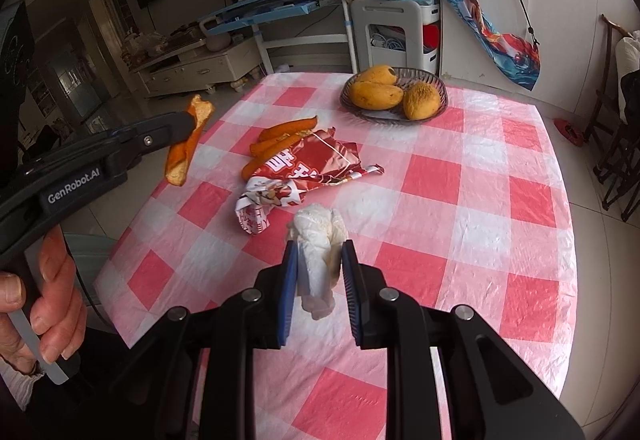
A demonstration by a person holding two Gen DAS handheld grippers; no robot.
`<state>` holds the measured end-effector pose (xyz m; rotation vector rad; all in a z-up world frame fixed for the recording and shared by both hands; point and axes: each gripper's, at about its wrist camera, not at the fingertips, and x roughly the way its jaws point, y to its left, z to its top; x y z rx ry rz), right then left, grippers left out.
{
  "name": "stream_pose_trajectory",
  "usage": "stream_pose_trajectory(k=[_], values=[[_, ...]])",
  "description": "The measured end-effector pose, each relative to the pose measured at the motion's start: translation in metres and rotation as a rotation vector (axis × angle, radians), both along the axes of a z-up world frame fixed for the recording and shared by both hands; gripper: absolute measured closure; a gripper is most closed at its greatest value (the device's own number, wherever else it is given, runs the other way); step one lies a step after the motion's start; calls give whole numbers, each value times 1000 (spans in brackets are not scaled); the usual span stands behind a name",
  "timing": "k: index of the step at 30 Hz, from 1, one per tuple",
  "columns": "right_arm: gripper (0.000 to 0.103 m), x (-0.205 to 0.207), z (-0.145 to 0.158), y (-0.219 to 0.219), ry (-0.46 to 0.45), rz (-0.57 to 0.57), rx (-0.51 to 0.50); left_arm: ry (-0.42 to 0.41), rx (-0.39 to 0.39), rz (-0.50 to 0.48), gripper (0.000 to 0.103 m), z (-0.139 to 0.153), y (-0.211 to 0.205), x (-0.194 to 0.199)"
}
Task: Collect trash
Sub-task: 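Carry the tissue over the bin and open the right gripper while the left drops the carrot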
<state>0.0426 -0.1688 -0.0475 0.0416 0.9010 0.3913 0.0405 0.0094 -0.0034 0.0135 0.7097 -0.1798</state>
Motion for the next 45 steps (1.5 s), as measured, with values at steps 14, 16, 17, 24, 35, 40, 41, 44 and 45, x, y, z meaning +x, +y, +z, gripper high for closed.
stream_pose_trajectory(k=[14,16,17,24,35,40,41,44,45], values=[[80,-127,-8,12,55,-14,93,-55,8,-19,91,12,10,-80],[80,-145,-18,17,89,0,78,-28,-1,-22,91,6,11,-92],[80,-153,-22,18,103,5,70,-24,1,-24,91,4,11,-97],[57,-189,-54,21,219,17,19,18,-18,-6,91,-12,23,-136],[36,-179,-40,-43,124,-269,272,258,11,-170,88,-74,-3,-192],[23,-180,-37,-55,84,-353,308,198,128,-186,42,-78,-21,-216],[22,-180,-38,-56,83,-367,313,167,140,-169,39,-73,-20,-216],[22,-179,-42,-58,81,-404,307,104,171,-85,29,-65,-11,-210],[22,-179,-43,-59,79,-412,303,99,175,-59,27,-64,-7,-206]])
